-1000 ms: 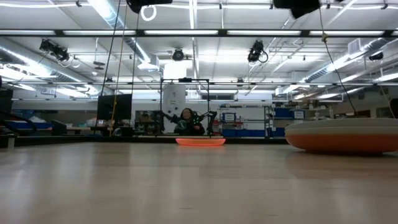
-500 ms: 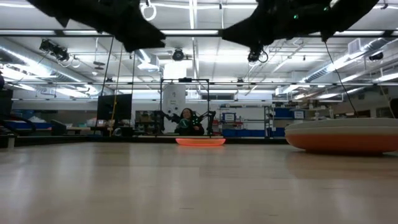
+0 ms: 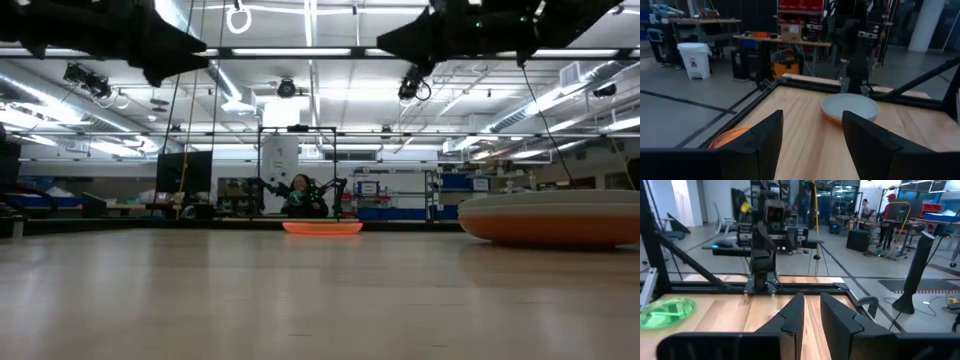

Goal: Stack plastic plates
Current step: Return to Home Position

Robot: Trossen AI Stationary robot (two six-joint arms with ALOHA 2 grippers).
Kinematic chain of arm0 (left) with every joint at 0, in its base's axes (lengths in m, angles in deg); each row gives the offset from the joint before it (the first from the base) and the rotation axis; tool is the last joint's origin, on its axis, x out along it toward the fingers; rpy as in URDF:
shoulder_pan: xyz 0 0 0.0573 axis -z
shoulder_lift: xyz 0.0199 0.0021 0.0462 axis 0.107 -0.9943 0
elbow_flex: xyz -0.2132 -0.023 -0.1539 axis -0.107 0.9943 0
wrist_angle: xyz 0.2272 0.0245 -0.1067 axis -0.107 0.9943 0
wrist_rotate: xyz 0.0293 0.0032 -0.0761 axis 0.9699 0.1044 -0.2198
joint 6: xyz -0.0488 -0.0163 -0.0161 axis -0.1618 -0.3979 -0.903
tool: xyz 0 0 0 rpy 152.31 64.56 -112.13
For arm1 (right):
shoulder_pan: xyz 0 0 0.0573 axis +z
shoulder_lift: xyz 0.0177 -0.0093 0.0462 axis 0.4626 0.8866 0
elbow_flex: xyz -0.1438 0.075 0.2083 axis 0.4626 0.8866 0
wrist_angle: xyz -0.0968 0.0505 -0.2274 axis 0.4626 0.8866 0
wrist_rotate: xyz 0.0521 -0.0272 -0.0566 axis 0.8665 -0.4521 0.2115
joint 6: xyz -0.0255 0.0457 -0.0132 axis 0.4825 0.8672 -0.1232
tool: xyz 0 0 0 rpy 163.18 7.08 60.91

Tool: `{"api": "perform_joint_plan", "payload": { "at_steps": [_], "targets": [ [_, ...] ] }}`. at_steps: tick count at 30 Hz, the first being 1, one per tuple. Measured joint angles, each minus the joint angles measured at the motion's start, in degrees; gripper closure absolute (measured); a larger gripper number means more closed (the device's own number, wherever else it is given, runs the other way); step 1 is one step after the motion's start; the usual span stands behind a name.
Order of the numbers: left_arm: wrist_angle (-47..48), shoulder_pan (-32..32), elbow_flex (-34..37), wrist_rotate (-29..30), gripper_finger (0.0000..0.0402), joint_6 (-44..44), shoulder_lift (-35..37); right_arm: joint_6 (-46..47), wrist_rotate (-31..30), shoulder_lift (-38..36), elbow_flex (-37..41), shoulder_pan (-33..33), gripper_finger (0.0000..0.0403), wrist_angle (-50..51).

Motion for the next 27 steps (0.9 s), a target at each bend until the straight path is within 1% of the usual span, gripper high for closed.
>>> {"api": "perform_joint_plan", "payload": {
  "at_steps": [4, 6, 10, 12, 15, 18, 22, 27],
  "targets": [
    [-1.5, 0.1, 4.2, -0.4, 0.0192, -1.7, 7.7, 0.3, -0.1, -4.3, 0.9, 0.8, 0.0343, 3.3],
    [-2.1, 0.5, 6.1, -0.5, 0.0192, -2.3, 11.2, 0.3, -1.2, -6.7, 3.1, 1.5, 0.0351, 2.9],
    [-2.0, 1.9, 8.9, -0.5, 0.0192, -3.9, 16.8, 1.5, -5.7, -11.7, 8.6, 2.5, 0.0366, 0.6],
    [-2.1, 2.8, 9.8, -1.0, 0.0192, -4.5, 18.7, 2.7, -6.1, -13.9, 11.4, 2.9, 0.0371, -0.8],
    [-2.8, 4.6, 11.2, -2.3, 0.0192, -3.7, 20.6, 3.9, -5.8, -17.3, 14.8, 3.5, 0.0378, -1.6],
    [-5.8, 6.8, 13.1, -4.6, 0.0192, -2.9, 21.8, 3.9, -5.7, -21.3, 17.8, 4.3, 0.0381, -1.8],
    [-6.3, 9.3, 14.6, -4.7, 0.0192, -2.7, 21.9, 4.7, -7.6, -27.6, 22.2, 4.5, 0.0385, -4.0],
    [-4.2, 10.2, 14.5, -4.6, 0.0192, -2.6, 21.9, 7.3, -8.8, -34.6, 27.7, 4.6, 0.0389, -4.1]
  ]
}}
